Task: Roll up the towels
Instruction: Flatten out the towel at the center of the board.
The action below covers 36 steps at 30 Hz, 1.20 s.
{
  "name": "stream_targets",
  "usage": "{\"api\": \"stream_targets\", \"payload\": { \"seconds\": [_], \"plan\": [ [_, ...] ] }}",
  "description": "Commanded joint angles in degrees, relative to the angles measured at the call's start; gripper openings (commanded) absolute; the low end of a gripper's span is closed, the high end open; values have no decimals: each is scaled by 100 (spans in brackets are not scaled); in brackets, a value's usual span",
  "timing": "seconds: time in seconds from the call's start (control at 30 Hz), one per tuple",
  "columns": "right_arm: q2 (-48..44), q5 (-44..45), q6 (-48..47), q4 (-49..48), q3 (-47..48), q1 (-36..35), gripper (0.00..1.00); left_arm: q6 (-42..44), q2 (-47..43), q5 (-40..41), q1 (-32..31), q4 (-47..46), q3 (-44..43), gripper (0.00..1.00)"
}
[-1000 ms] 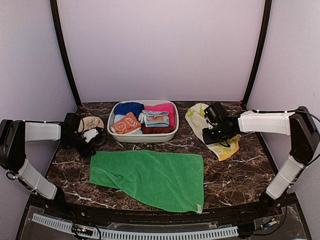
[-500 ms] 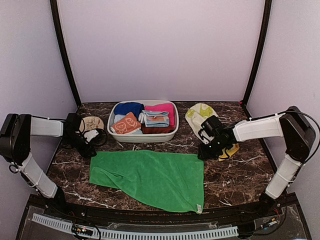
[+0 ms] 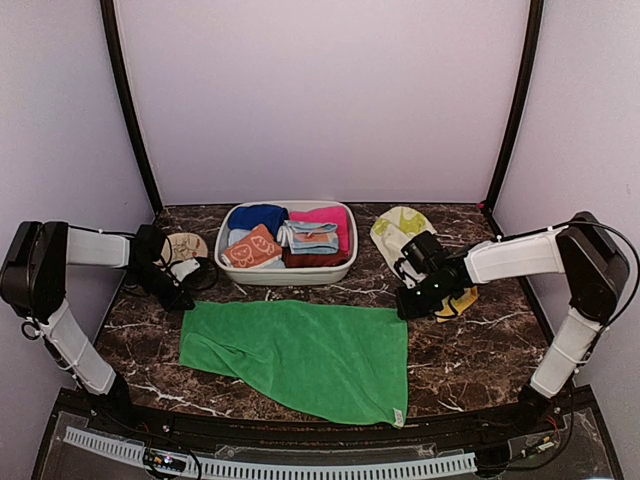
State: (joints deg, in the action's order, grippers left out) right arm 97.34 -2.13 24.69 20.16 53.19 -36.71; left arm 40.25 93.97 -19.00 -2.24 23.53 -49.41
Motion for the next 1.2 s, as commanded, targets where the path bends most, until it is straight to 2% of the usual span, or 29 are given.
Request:
{"api": "stream_targets", "payload": {
  "seconds": [0.0, 0.33, 0.63, 0.93, 1.17],
  "plan": [
    [-386, 149, -65, 37, 113, 26, 0, 68, -306, -200, 20, 707, -225, 0],
    [-1601, 317, -71, 256, -113, 11, 0, 190, -1960, -148, 18, 1569, -543, 0],
    [-2906, 562, 115, 995, -67, -296, 0, 405, -3330, -108, 20, 2948, -1259, 0],
    [-4305, 1015, 623, 1889, 252, -1194, 0, 591, -4603, 69, 14, 4251, -2482, 0],
    [-4773, 1539, 1129, 2499, 850, -2130, 0, 716, -5094, 173, 19, 5100, -3309, 0]
  ]
}}
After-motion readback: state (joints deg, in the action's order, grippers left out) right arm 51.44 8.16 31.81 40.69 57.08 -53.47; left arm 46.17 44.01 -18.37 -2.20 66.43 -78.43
